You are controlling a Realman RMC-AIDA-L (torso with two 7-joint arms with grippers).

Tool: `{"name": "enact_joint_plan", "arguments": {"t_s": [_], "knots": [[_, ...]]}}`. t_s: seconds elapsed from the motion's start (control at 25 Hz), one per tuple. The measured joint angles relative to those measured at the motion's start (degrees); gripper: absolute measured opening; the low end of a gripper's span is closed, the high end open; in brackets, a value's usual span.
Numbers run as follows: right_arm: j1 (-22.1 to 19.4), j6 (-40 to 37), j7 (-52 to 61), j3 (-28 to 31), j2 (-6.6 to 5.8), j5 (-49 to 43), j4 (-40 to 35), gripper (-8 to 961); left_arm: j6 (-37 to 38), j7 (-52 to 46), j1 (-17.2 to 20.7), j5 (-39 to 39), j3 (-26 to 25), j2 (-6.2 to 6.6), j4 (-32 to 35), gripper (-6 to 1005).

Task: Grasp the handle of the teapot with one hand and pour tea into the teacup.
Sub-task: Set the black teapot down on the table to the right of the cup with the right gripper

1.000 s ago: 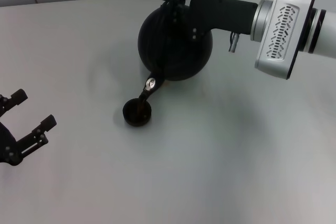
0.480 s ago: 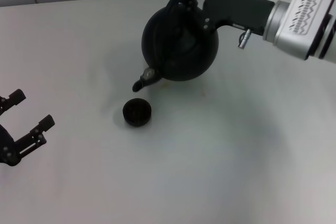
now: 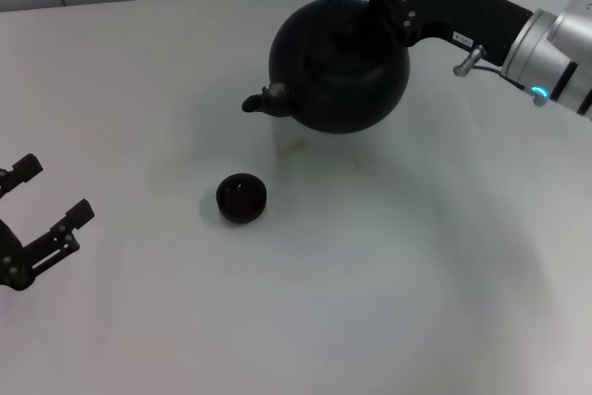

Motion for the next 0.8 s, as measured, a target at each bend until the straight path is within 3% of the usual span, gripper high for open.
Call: {"name": "enact_joint_plan", "arguments": {"t_s": [0.24,0.48,0.8], "knots": [[-1.2,0.1,1.0,0.3,0.06,1.5,2.0,80,0.2,0.1,0.0,0.0,0.0,0.08,0.1,804],[-5.5,-2.3,0.6,0.5,0.08,4.5,2.1,80,0.3,0.0,0.0,0.0,0.0,0.08,0.0,803],[-6.6,-2.6,-2.1,0.4,0.06,5.0,4.2,79,0.4,0.1,0.0,0.0,0.1,-0.01,0.0,803]]}}
